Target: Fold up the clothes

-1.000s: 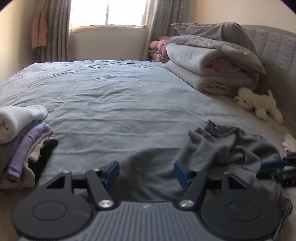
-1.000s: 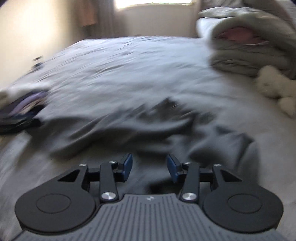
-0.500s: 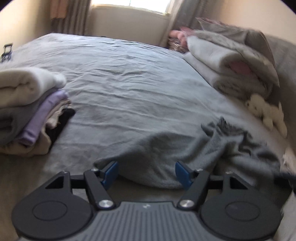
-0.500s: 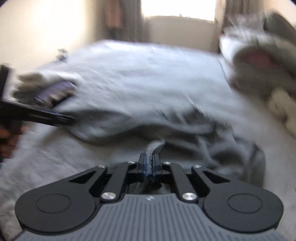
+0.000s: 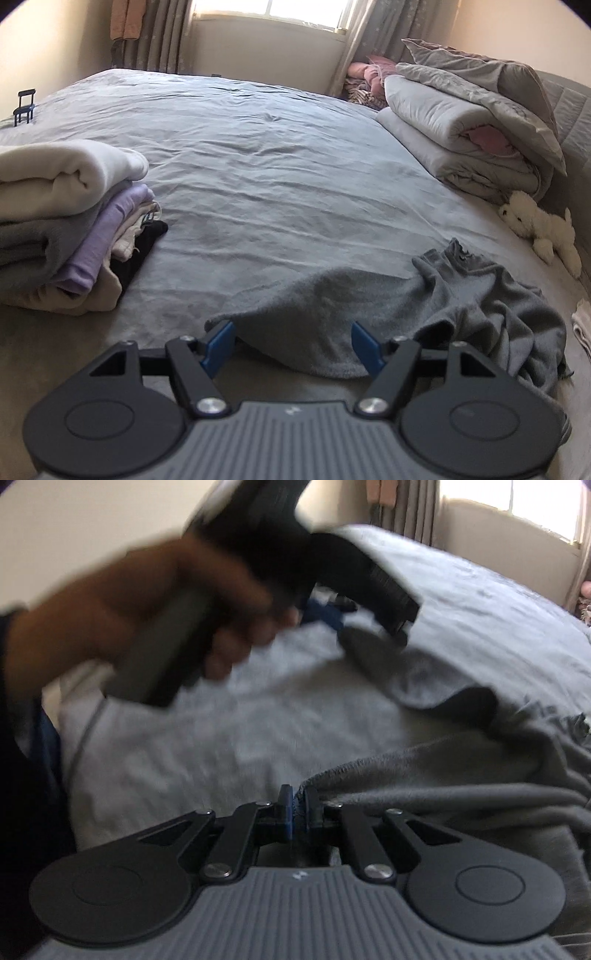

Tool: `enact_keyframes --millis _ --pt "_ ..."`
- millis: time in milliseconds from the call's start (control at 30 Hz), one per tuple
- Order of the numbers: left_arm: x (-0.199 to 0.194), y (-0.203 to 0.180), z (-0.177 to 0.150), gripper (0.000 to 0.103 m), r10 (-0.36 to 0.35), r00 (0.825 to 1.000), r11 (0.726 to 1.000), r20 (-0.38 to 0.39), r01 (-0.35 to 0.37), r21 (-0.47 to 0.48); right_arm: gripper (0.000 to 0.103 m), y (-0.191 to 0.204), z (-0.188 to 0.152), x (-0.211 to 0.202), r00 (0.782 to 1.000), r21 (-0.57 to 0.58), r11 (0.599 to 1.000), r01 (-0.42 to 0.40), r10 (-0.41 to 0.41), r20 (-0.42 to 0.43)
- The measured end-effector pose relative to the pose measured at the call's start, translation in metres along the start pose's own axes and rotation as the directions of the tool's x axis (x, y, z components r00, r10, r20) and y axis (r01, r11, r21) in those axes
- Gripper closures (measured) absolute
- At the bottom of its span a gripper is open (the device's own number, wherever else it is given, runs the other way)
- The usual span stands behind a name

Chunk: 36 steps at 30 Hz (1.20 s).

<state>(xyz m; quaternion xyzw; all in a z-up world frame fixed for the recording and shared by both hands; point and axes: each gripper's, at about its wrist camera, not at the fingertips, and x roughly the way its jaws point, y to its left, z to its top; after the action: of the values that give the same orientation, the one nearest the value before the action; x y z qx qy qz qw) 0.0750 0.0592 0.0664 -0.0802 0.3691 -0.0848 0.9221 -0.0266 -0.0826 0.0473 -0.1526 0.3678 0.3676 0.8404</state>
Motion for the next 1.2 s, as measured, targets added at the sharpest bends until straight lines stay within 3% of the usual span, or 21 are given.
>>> enact_keyframes --millis 133,167,233,333,433,500,567,667,733,800,833,867,967,1033,1067,1133,1200 --pt "0.000 -0.001 -0.003 0.026 -0.015 0.999 1.000 -0.028 0.015 -0.002 0.083 -0.012 -0.001 -0.015 0.999 0.010 1.000 -0.025 0.025 0.042" --pt "-0.001 -0.001 -0.005 0.026 -0.025 0.999 1.000 -0.041 0.024 -0.007 0.074 -0.019 0.001 -0.026 0.997 0.030 0.999 -0.026 0.024 0.073" --pt "-0.004 -0.002 -0.008 0.026 -0.053 0.997 0.999 -0.058 0.052 -0.016 0.056 -0.035 -0.002 -0.050 0.991 0.106 0.994 0.000 -0.014 0.133" --pt "-0.015 -0.007 -0.016 0.027 -0.109 0.992 0.994 -0.062 0.109 -0.001 0.055 -0.077 -0.015 -0.086 0.978 0.277 0.959 0.051 -0.104 0.179" --pt "-0.025 -0.018 -0.023 0.030 -0.156 0.987 0.986 -0.047 0.158 0.054 0.055 -0.124 -0.048 -0.110 0.973 0.494 0.864 0.095 -0.186 0.138" --pt "-0.023 -0.025 -0.030 0.037 -0.181 0.980 0.980 -0.079 0.187 0.070 0.055 -0.153 -0.076 -0.123 0.970 0.627 0.770 0.118 -0.224 0.093" --pt "-0.017 -0.030 -0.038 0.040 -0.235 0.962 0.968 -0.139 0.244 0.057 0.055 -0.182 -0.103 -0.136 0.966 0.743 0.654 0.140 -0.255 0.043" --pt "-0.008 -0.040 -0.050 0.043 -0.263 0.945 0.959 -0.195 0.278 0.055 0.055 -0.199 -0.127 -0.133 0.987 0.831 0.554 0.044 -0.152 0.049" --pt "-0.002 -0.050 -0.058 0.052 -0.261 0.939 0.957 -0.222 0.282 0.071 0.055 -0.198 -0.127 -0.122 0.994 0.833 0.552 0.034 -0.104 0.028" --pt "0.003 -0.060 -0.064 0.088 -0.248 0.939 0.955 -0.239 0.279 0.104 0.055 -0.193 -0.121 -0.111 0.993 0.812 0.577 0.091 -0.116 -0.028" --pt "0.004 -0.063 -0.066 0.097 -0.239 0.941 0.953 -0.241 0.274 0.126 0.062 -0.191 -0.116 -0.107 0.990 0.798 0.592 0.114 -0.135 -0.041" --pt "0.005 -0.065 -0.067 0.098 -0.232 0.943 0.953 -0.239 0.269 0.139 0.078 -0.188 -0.112 -0.106 0.987 0.783 0.609 0.125 -0.153 -0.039" --pt "-0.003 -0.055 -0.056 0.099 -0.269 0.945 0.955 -0.187 0.287 0.076 0.085 -0.183 -0.100 -0.111 0.973 0.750 0.644 0.149 -0.231 0.005" --pt "-0.011 -0.046 -0.047 0.099 -0.306 0.942 0.950 -0.142 0.311 0.020 0.085 -0.177 -0.094 -0.130 0.939 0.714 0.674 0.189 -0.337 0.070" --pt "-0.017 -0.041 -0.042 0.099 -0.336 0.935 0.941 -0.114 0.337 -0.009 0.086 -0.168 -0.090 -0.142 0.908 0.685 0.696 0.214 -0.400 0.122" --pt "-0.029 -0.035 -0.035 0.099 -0.382 0.922 0.924 -0.063 0.379 -0.044 0.086 -0.151 -0.082 -0.164 0.828 0.620 0.740 0.260 -0.502 0.251" --pt "-0.034 -0.035 -0.033 0.099 -0.379 0.924 0.925 -0.040 0.378 -0.034 0.086 -0.131 -0.081 -0.191 0.738 0.555 0.794 0.248 -0.525 0.423"
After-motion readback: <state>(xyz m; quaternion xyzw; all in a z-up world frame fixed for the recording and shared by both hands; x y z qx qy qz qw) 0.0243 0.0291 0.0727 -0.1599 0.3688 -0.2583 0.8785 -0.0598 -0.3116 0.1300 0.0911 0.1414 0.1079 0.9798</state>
